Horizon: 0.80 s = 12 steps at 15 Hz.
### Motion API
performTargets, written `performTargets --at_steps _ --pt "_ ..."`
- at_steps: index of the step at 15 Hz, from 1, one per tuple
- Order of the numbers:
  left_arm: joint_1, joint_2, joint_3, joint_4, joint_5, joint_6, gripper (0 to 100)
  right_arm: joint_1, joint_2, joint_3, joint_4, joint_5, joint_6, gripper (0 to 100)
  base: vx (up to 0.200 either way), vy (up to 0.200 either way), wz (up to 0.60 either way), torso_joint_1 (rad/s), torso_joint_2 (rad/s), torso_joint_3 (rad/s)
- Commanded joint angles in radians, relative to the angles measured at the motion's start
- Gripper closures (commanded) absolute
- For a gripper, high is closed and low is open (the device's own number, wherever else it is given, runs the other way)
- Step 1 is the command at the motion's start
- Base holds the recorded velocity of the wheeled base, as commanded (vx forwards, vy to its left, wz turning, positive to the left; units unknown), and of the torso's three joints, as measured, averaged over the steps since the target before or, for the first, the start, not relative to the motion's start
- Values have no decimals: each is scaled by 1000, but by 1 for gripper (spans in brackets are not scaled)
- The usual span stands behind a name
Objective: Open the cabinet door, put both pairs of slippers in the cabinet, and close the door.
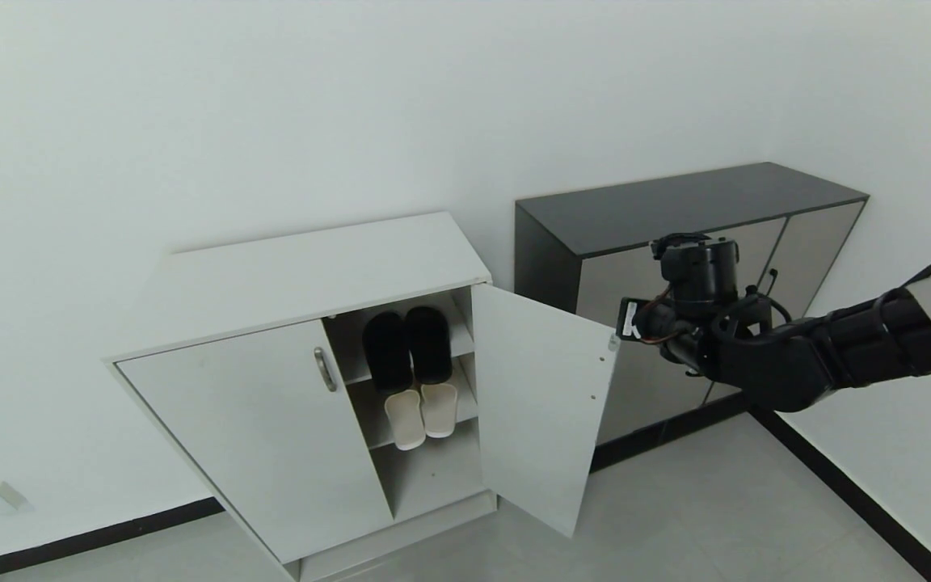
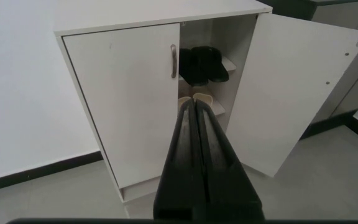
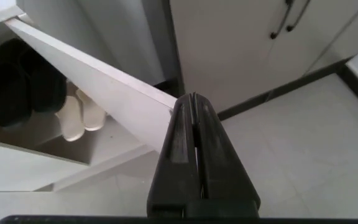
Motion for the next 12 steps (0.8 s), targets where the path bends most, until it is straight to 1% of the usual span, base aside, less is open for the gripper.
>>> performTargets --at_steps 1,6,7,10,12 --pt "0 0 0 0 0 0 100 -34 64 -41 -4 27 9 100 0 0 0 0 0 0" --pt "0 0 0 0 0 2 100 -52 124 -76 -22 81 8 100 0 0 0 0 0 0" --pt "0 0 0 0 -3 2 100 -61 144 -92 -22 82 9 100 0 0 0 0 0 0" --pt "0 0 0 0 -5 4 100 -92 181 -110 -37 139 11 100 0 0 0 0 0 0" --pt "0 0 0 0 -5 4 100 -109 203 -127 -39 148 11 100 0 0 0 0 0 0"
